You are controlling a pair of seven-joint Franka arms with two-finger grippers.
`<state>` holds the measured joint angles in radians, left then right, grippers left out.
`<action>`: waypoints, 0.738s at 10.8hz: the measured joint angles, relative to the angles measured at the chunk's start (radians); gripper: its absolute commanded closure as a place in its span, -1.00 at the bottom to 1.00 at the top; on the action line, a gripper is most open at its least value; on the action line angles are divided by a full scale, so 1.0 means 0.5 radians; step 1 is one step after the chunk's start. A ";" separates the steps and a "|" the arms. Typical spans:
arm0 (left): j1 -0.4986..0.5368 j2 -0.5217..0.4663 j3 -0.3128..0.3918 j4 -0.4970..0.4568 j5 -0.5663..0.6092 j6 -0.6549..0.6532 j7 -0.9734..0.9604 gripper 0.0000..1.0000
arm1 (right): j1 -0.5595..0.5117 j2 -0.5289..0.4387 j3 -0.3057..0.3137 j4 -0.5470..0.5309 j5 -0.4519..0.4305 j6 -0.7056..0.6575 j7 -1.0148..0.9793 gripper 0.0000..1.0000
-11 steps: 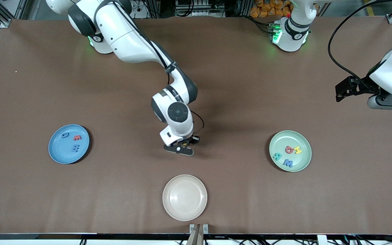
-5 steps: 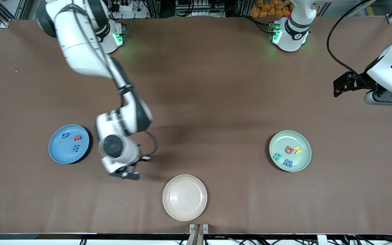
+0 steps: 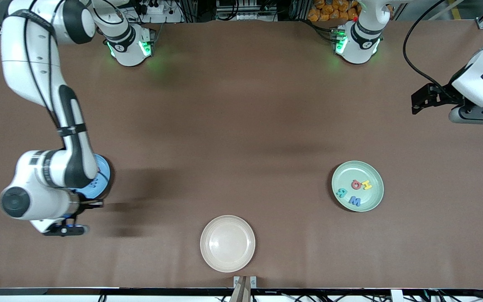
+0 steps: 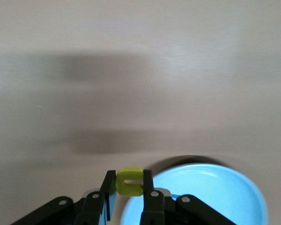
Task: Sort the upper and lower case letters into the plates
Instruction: 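Carry the yellow c to the blue plate with the right gripper and release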
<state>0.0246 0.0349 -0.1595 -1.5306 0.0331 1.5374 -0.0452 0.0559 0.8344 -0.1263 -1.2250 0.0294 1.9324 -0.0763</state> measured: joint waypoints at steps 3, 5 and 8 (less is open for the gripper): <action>-0.001 -0.003 0.008 -0.006 -0.012 -0.002 0.000 -1.00 | 0.000 -0.087 -0.048 -0.211 -0.117 0.125 -0.038 0.42; -0.001 -0.004 0.007 -0.007 -0.013 -0.012 0.000 -1.00 | 0.001 -0.199 -0.055 -0.466 -0.126 0.243 -0.055 -1.00; -0.008 -0.004 0.000 -0.006 -0.013 -0.012 0.000 -1.00 | 0.001 -0.426 -0.055 -0.769 -0.132 0.301 -0.076 -1.00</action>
<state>0.0208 0.0329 -0.1597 -1.5334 0.0268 1.5314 -0.0452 0.0565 0.6212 -0.1536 -1.6098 -0.0364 2.0829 -0.1143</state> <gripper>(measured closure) 0.000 0.388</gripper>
